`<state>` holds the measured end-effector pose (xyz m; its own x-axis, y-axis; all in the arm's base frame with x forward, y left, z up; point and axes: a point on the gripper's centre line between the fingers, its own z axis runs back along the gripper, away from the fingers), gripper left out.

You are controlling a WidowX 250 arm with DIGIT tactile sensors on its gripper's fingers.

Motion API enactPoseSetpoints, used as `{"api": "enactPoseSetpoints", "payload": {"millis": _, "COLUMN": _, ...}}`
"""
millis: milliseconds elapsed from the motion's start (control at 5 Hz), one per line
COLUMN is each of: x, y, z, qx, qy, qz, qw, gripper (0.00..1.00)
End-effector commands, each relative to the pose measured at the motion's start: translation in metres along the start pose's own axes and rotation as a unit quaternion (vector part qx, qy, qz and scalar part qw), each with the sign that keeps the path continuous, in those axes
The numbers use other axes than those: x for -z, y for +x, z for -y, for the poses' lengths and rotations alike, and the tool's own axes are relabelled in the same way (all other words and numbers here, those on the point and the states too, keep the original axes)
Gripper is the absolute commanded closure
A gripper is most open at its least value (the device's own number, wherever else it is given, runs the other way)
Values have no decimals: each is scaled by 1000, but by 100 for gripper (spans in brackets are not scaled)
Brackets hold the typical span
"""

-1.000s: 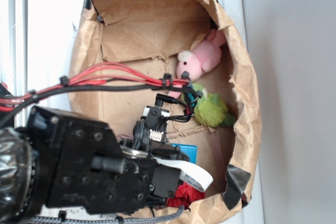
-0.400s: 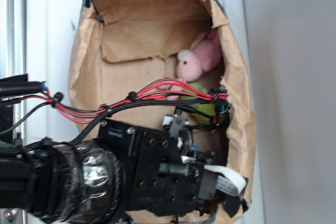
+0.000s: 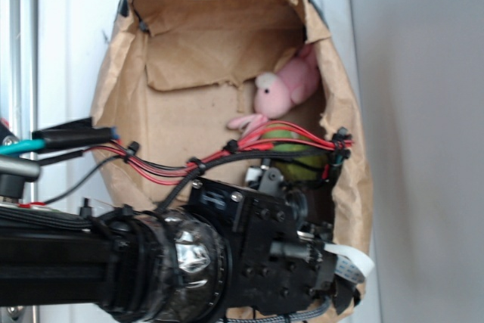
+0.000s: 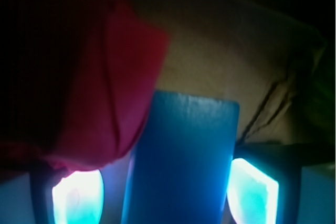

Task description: Grab the blue block.

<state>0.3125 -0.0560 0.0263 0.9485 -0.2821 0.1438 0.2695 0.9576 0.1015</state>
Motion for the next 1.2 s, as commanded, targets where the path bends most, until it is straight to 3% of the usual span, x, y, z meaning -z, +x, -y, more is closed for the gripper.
{"api": "enactPoseSetpoints", "payload": {"millis": 0, "x": 10, "y": 8, "z": 3, "qx": -16, "qy": 16, "qz": -9, "qw": 1000, "gripper": 100}}
{"api": "enactPoseSetpoints", "payload": {"millis": 400, "x": -10, "y": 1, "z": -10, "qx": -20, "qy": 4, "qz": -4, "qw": 1000, "gripper": 100}}
{"api": "enactPoseSetpoints", "payload": {"millis": 600, "x": -25, "y": -9, "z": -26, "qx": -14, "qy": -27, "qz": -29, "qw": 999, "gripper": 100}}
{"api": "enactPoseSetpoints", "payload": {"millis": 1000, "x": -58, "y": -28, "z": -64, "qx": -146, "qy": -20, "qz": -2, "qw": 989, "gripper": 100}}
